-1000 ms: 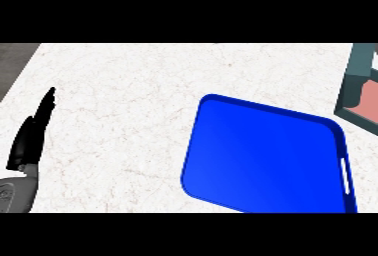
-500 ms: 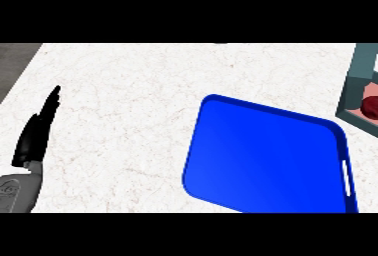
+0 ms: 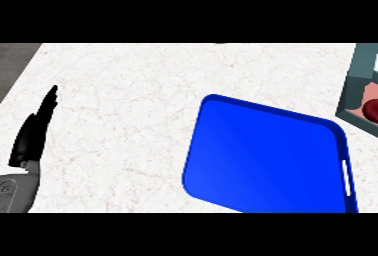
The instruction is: Pick the pear from the tray and place it in the cardboard box
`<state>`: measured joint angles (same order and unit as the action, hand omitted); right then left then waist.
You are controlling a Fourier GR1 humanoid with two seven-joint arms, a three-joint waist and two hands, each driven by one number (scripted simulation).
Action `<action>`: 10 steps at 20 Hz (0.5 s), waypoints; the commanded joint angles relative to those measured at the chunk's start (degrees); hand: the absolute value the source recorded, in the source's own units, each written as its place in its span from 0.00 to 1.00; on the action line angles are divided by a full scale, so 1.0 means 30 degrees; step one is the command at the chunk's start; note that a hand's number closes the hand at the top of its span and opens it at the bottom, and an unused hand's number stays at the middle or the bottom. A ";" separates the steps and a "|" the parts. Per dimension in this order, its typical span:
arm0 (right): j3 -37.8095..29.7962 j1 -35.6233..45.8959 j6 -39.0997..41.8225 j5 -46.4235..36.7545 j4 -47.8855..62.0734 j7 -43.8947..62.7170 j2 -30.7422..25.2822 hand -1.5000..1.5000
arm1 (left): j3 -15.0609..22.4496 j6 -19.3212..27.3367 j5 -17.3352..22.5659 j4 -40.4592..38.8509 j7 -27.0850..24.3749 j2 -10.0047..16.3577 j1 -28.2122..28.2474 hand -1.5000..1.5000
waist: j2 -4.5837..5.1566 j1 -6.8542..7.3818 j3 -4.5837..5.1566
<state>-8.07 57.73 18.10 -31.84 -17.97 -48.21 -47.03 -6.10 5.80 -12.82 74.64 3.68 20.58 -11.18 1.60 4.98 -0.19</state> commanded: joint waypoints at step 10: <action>0.0477 0.2599 0.0227 -0.1085 0.3644 0.3473 0.3039 0.00 | 0.0001 0.0142 -0.0139 -0.0074 -0.0582 -0.0355 0.0525 0.50 | 0.0058 -0.0078 0.0014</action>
<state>-6.89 63.03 16.51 -34.58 -9.35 -41.03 -39.68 -6.29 5.57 -12.76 75.24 3.04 20.30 -10.40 1.92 5.18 -0.21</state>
